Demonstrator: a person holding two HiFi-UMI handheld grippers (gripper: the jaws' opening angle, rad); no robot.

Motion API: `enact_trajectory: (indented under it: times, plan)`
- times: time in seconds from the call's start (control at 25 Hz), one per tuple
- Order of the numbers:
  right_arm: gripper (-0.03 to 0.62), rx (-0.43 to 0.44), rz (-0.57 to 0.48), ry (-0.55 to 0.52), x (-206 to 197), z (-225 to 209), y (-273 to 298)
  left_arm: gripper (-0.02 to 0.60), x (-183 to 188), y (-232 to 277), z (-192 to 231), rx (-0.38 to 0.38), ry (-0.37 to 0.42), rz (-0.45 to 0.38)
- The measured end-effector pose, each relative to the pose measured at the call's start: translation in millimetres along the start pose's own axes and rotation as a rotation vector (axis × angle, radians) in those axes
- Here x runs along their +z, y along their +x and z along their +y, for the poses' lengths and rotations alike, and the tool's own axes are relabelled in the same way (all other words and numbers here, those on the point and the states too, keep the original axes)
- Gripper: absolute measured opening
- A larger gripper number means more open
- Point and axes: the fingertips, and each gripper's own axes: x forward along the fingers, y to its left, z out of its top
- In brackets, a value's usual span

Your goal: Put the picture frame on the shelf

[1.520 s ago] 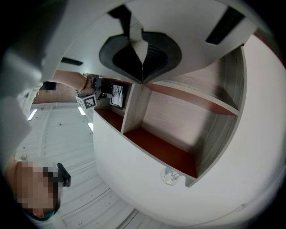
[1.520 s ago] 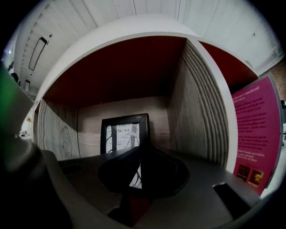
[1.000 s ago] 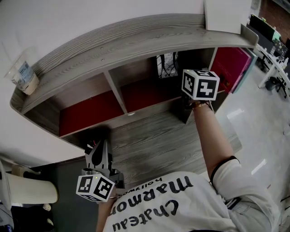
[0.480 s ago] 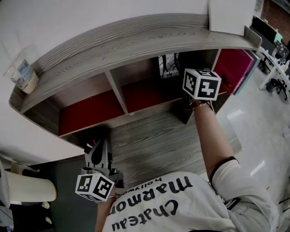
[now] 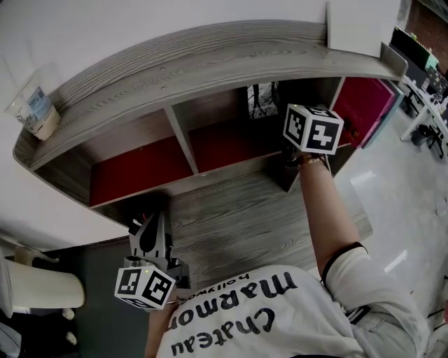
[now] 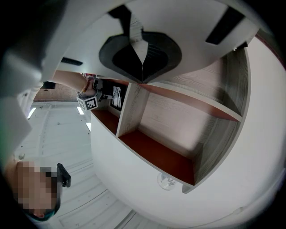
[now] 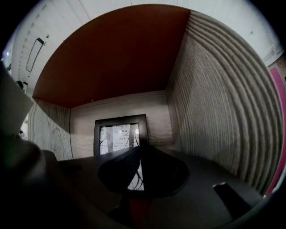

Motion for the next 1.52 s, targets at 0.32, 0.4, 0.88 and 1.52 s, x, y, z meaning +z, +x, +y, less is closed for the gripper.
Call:
enact_trajectory:
  times: [0.32,0.4,0.88,1.52]
  plan:
    - [0.075,0.0,-0.001,0.003,-0.3,-1.6,1.0,0.017,1.2,-1.1,-1.8,0.005,0.007,-0.008]
    - [0.075,0.002,-0.001,0.006,-0.3,-1.6,1.8,0.017,1.8,-1.3,-2.4,0.003,0.01,-0.014]
    - [0.075,0.003,0.002,0.012,-0.7,-1.9,2.2,0.017,4.5,-1.9,-4.6,0.0,0.015,-0.013]
    - [0.075,0.003,0.004,0.028,-1.2,-0.8,2.7,0.018,8.2,-6.0,-3.2,0.011,0.025,-0.021]
